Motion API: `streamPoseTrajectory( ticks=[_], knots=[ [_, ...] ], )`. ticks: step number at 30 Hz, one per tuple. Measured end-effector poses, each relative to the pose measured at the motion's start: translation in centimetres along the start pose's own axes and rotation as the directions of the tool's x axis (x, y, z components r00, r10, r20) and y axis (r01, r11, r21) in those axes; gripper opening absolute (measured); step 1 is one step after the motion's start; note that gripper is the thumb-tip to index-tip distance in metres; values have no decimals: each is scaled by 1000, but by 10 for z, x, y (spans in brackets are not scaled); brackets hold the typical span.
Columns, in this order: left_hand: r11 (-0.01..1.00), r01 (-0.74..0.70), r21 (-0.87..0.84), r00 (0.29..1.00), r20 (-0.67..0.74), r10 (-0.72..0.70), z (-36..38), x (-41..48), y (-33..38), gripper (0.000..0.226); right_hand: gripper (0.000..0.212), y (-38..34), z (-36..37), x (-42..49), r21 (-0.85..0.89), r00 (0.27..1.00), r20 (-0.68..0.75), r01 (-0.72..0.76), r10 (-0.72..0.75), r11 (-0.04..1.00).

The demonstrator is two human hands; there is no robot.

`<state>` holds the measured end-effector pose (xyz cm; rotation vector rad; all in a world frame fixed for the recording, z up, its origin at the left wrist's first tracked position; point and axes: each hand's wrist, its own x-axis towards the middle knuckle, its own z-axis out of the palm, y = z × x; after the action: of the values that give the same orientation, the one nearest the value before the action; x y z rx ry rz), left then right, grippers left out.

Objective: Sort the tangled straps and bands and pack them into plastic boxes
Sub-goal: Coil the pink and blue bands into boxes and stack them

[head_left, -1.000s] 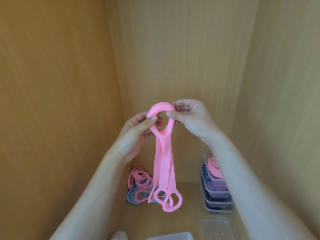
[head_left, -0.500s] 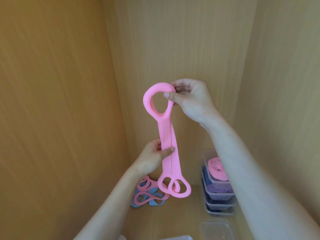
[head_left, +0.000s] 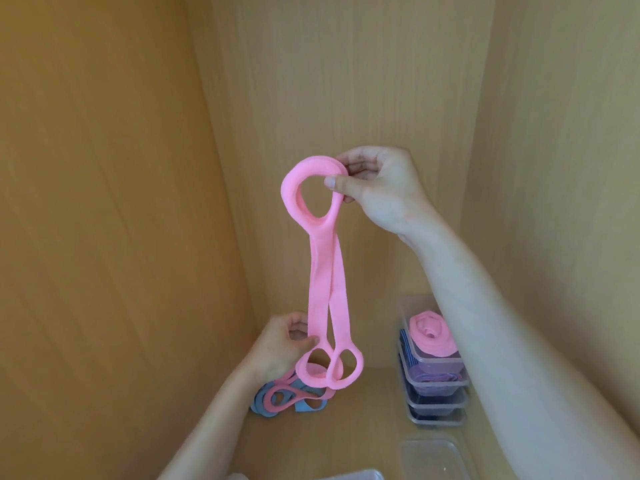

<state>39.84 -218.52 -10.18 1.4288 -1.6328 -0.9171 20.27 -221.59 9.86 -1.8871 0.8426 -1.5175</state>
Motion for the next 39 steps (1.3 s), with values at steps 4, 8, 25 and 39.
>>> streamPoseTrajectory(
  ticks=[4,8,25,39],
  knots=[
    [1000,22,17,1000,-15,-22,1,-4,-7,16,26,0,3,1,-28,1000,4,4,-4,1000],
    [999,42,14,999,-3,-42,-5,-7,-14,20,25,1,5,0,-30,1000,10,-10,11,999],
    [983,28,180,998,51,-38,6,-16,-19,62,23,-5,16,-2,-43,1000,9,-1,1,999],
    [993,73,98,996,36,-77,29,-22,-9,43,24,-9,13,-4,-75,1000,5,3,-2,997]
  ],
)
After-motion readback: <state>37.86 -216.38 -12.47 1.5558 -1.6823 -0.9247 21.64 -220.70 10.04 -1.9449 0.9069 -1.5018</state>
